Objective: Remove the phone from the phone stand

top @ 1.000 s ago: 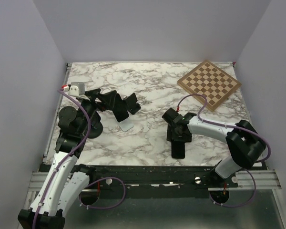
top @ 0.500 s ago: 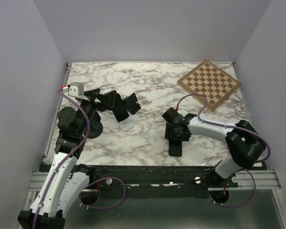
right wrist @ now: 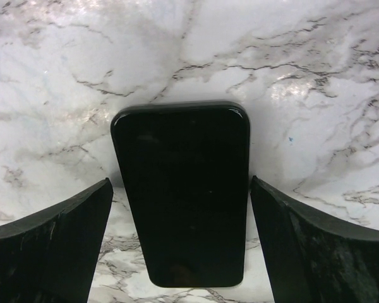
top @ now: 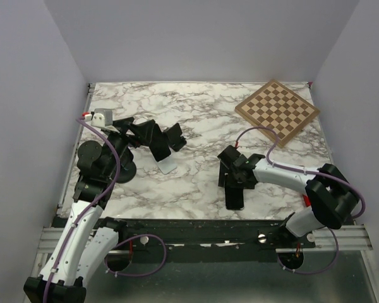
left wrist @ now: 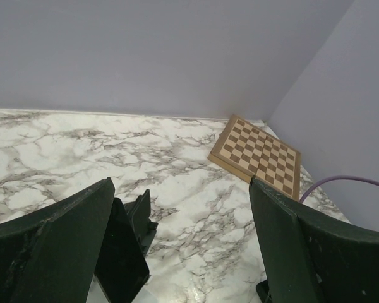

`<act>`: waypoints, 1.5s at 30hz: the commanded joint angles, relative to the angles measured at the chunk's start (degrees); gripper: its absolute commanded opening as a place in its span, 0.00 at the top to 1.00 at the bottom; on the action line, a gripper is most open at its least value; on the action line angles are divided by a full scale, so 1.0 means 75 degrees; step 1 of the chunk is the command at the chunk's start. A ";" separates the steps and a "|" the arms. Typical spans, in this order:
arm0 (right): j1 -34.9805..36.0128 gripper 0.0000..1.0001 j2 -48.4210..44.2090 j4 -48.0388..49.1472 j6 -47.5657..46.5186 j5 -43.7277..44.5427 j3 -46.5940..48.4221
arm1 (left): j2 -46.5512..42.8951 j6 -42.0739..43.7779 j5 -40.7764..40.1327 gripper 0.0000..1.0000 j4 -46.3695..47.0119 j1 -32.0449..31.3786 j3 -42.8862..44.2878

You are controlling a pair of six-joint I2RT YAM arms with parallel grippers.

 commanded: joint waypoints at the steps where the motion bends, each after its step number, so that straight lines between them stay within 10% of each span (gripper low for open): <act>1: 0.0005 0.00 -0.0117 0.0148 -0.0174 -0.0182 -0.0253 | -0.0020 -0.0031 0.0240 0.05 0.0144 -0.0035 0.0159; 16: 0.0092 0.00 -0.0477 -0.0395 -0.1183 0.0605 0.1815 | -0.0132 -0.0056 -0.0042 0.08 -0.0088 -0.0035 0.0255; 25: 0.0839 0.01 0.0093 0.2207 -0.2201 -0.0435 0.2477 | -0.0528 -0.0032 -0.1631 0.08 -0.0668 -0.0035 0.0312; 32: 0.1324 0.01 0.1361 0.3920 -0.2535 -0.0585 0.3391 | -0.0696 -0.0009 -0.2115 0.07 -0.0816 -0.0035 0.0312; 45: 0.1996 0.01 0.3929 0.2998 -0.3797 -0.0038 0.6334 | -0.0812 0.0219 -0.1869 0.07 -0.0813 -0.0035 0.0381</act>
